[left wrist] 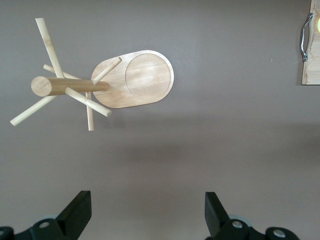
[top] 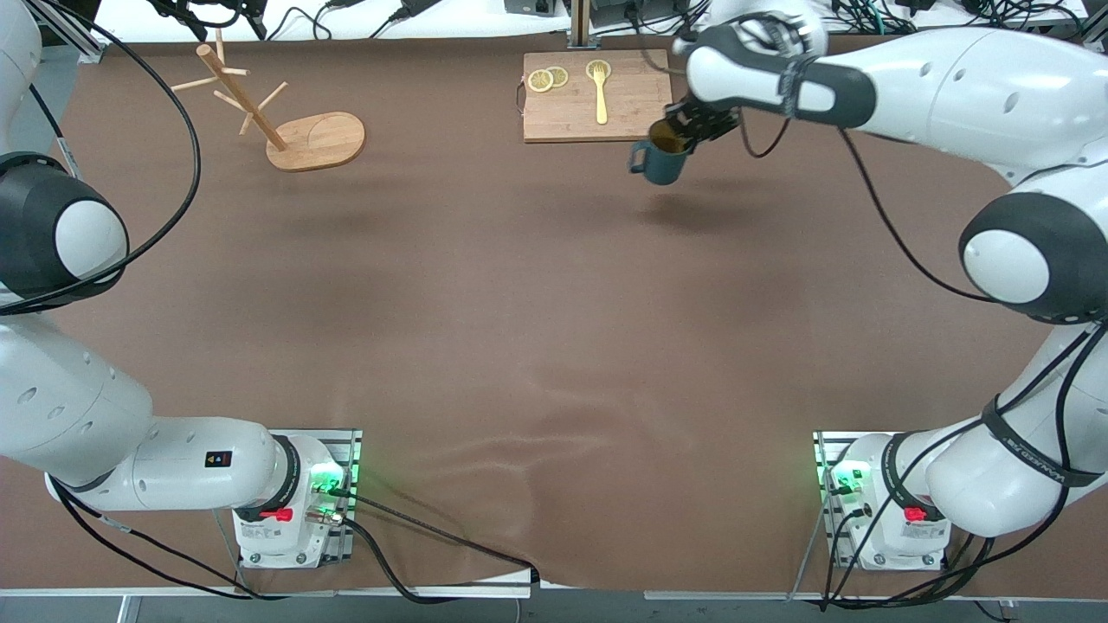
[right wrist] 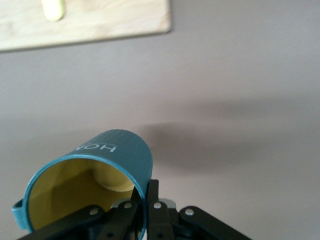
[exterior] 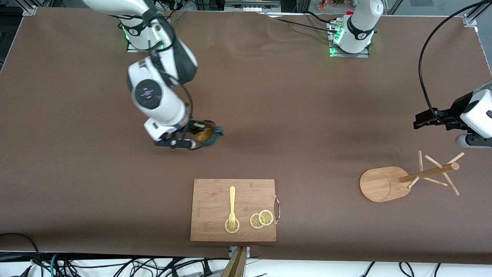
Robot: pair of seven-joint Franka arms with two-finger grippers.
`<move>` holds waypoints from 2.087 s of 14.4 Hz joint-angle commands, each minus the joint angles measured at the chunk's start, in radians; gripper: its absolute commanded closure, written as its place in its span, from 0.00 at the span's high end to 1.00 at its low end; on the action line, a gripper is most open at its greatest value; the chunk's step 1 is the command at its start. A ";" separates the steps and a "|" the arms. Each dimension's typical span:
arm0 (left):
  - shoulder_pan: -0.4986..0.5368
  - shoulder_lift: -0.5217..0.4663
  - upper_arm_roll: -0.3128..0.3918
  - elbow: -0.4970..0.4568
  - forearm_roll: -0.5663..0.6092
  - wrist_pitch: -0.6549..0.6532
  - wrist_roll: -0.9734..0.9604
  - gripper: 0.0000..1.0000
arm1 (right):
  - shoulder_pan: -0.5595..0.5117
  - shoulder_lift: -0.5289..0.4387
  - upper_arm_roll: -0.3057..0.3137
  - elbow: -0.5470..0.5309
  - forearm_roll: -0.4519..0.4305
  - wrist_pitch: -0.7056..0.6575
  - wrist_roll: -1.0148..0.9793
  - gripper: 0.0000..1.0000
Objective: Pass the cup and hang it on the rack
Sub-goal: 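Carry the mug toward the table middle while the left gripper approaches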
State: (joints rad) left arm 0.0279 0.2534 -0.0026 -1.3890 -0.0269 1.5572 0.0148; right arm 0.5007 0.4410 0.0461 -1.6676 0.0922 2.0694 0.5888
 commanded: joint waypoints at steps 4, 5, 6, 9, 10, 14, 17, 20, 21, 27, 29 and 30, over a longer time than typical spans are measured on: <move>0.018 0.001 -0.004 -0.005 -0.024 -0.017 0.002 1.00 | 0.198 0.143 -0.011 0.196 -0.003 -0.043 0.280 0.00; 0.017 0.006 -0.004 -0.005 -0.024 -0.017 0.013 1.00 | 0.243 0.174 -0.011 0.233 -0.005 -0.043 0.339 0.00; 0.017 0.009 -0.004 -0.010 -0.024 -0.019 0.013 1.00 | 0.281 0.214 -0.011 0.283 -0.006 -0.043 0.395 0.00; 0.006 0.007 -0.005 -0.028 -0.025 -0.022 0.016 1.00 | 0.364 0.313 -0.017 0.406 -0.011 -0.041 0.468 0.00; 0.001 0.009 -0.008 -0.031 -0.025 -0.022 0.016 1.00 | 0.377 0.329 -0.017 0.414 -0.023 -0.035 0.470 0.00; 0.001 0.020 -0.011 -0.053 -0.027 -0.012 0.156 1.00 | 0.449 0.381 -0.018 0.417 -0.090 -0.019 0.525 0.00; 0.001 0.035 -0.011 -0.056 -0.047 -0.009 0.308 1.00 | 0.456 0.390 -0.018 0.417 -0.098 -0.018 0.531 0.00; 0.000 0.049 -0.013 -0.067 -0.056 -0.009 0.547 1.00 | 0.455 0.390 -0.018 0.417 -0.098 0.009 0.540 0.00; 0.001 0.047 -0.013 -0.082 -0.076 -0.003 0.601 1.00 | 0.455 0.393 -0.018 0.417 -0.097 0.032 0.552 0.00; 0.001 0.033 -0.014 -0.183 -0.189 0.032 0.920 1.00 | 0.455 0.435 -0.020 0.427 -0.098 0.094 0.565 0.00; 0.001 0.032 -0.014 -0.211 -0.206 0.055 1.008 1.00 | 0.453 0.435 -0.020 0.427 -0.098 0.092 0.565 0.00; 0.001 0.032 -0.014 -0.225 -0.206 0.063 1.049 1.00 | 0.453 0.435 -0.020 0.427 -0.098 0.094 0.566 0.04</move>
State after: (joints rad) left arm 0.0284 0.3122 -0.0191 -1.5599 -0.2087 1.5887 0.9631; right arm 0.9471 0.8548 0.0302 -1.2740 0.0114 2.1627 1.1310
